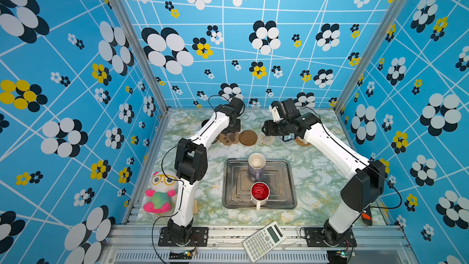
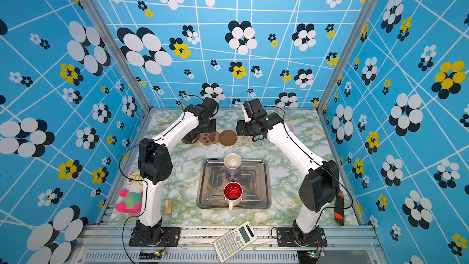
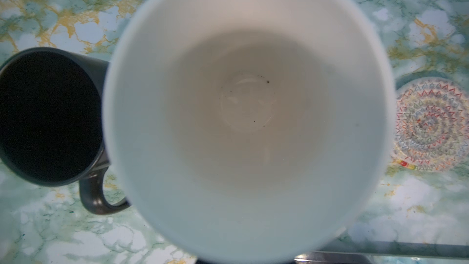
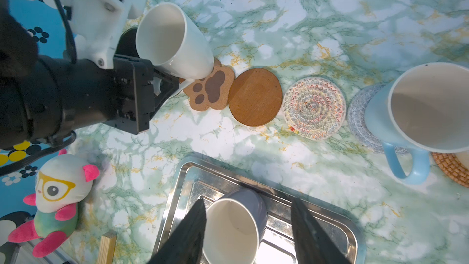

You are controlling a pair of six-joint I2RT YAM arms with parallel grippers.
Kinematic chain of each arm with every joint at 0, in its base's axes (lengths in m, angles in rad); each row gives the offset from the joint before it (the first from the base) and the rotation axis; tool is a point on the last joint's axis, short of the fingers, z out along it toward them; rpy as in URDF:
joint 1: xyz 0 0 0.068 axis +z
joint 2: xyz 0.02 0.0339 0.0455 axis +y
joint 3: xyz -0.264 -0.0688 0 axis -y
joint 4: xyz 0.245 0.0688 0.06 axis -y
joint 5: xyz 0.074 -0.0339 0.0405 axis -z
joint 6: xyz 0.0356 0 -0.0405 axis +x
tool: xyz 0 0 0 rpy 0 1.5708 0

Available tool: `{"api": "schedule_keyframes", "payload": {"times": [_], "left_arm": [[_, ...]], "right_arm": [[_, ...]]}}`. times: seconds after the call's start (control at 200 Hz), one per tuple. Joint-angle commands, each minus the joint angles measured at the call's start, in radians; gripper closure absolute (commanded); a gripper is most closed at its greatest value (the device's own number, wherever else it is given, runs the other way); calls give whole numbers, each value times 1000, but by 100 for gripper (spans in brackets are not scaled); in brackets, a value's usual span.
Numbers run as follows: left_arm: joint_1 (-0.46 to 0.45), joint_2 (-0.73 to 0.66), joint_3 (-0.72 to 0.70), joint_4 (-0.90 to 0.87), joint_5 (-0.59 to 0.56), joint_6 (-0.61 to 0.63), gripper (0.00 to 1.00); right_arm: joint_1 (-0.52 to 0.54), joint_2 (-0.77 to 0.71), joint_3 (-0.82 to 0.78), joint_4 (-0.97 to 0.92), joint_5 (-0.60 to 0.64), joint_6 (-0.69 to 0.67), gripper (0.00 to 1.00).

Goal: Place cups on coasters
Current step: Place the cup on the coaster.

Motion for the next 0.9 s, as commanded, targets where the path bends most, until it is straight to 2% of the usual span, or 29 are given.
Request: {"api": "schedule_keyframes", "payload": {"times": [0.0, 0.445, 0.895], "left_arm": [[-5, -9, -10, 6, -38, -24, 100], [-8, -75, -187, 106, -35, -64, 100], [-7, -77, -218, 139, -20, -73, 100]], "right_arm": [[-3, -26, -20, 16, 11, 6, 44], [-7, -28, -37, 19, 12, 6, 44], [-8, -34, -46, 19, 18, 9, 44]]}}
